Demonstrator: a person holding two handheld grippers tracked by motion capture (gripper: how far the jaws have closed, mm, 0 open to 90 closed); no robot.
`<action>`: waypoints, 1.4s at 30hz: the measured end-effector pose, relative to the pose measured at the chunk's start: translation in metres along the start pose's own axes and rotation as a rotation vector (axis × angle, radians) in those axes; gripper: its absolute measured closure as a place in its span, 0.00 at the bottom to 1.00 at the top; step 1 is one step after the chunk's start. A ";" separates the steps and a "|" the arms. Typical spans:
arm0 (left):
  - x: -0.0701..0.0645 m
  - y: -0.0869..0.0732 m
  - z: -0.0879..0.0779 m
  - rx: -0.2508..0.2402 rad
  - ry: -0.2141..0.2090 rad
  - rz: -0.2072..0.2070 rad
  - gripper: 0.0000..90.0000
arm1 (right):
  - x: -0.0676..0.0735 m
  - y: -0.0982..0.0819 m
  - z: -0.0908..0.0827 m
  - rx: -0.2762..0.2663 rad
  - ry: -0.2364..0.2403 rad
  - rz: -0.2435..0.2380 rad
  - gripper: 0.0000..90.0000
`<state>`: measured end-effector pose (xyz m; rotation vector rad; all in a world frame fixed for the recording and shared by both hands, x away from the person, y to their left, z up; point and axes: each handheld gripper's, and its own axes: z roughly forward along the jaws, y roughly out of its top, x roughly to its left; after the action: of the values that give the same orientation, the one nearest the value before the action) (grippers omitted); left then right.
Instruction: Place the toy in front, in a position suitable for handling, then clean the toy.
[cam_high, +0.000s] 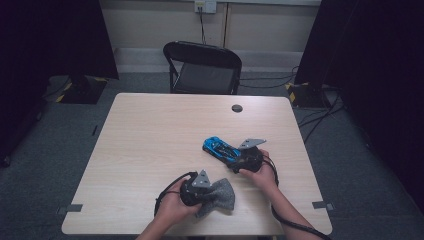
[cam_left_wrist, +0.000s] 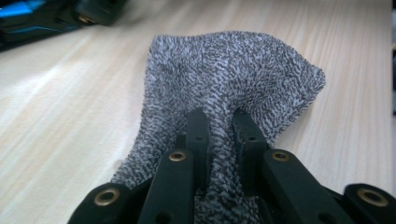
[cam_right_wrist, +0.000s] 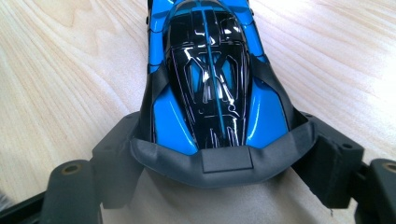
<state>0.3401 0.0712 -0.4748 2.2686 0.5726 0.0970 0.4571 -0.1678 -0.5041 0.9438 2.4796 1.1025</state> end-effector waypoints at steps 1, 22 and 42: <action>0.003 0.001 -0.003 -0.003 0.005 -0.004 0.88 | 0.000 0.000 0.000 0.000 0.000 0.000 0.27; 0.048 0.028 -0.045 -0.117 0.052 -0.174 0.88 | 0.000 0.000 0.000 0.000 0.000 -0.001 0.27; 0.084 0.065 -0.004 -0.089 0.162 -0.170 0.89 | 0.000 0.000 0.000 0.000 0.000 -0.001 0.27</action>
<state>0.4390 0.0717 -0.4352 2.1292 0.8275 0.2190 0.4571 -0.1678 -0.5041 0.9428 2.4795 1.1026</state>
